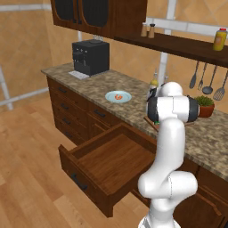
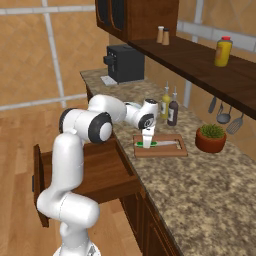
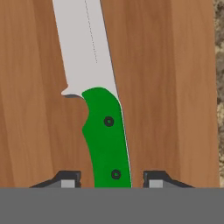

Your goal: Pick up the knife from the drawer and place it on the cutting board. Then place the meat from the plate to the cutting board.

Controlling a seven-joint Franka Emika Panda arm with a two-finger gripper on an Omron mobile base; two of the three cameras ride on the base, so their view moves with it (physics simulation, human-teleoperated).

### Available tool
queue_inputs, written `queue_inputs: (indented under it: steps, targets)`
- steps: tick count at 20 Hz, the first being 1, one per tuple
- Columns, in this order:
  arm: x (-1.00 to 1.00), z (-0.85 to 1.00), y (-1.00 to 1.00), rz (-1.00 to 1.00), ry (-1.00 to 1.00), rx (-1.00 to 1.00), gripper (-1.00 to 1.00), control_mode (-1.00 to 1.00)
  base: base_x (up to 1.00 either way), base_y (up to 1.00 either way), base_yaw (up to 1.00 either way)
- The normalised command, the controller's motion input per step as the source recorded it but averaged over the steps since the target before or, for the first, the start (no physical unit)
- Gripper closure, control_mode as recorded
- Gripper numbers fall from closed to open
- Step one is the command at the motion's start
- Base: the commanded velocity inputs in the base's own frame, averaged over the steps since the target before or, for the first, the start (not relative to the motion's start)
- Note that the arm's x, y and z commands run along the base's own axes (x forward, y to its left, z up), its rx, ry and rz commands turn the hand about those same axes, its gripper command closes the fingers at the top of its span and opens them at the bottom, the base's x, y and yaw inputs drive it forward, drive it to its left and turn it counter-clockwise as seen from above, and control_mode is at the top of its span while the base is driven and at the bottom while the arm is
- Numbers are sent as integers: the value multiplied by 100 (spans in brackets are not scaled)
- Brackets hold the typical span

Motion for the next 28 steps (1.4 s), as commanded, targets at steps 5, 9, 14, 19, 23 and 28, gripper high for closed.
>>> queue_inputs:
  steps: [5, 9, 14, 19, 23, 28]
  targets:
    - [0, 0, 1, 0, 0, 0, -100, -100, 0, 0, 0]
    - [-19, 22, 8, 0, -2, -5, -100, -100, 0, 0, 0]
    - [-80, 57, 34, 4, -10, -14, -100, -100, 0, 0, 0]
    - [-100, 55, 79, 17, -10, -13, -100, -100, 0, 0, 0]
    - [-100, 55, 70, 37, -2, -14, -100, -100, 0, 0, 0]
    - [-100, 81, 42, 46, 3, -5, -100, -100, 0, 0, 0]
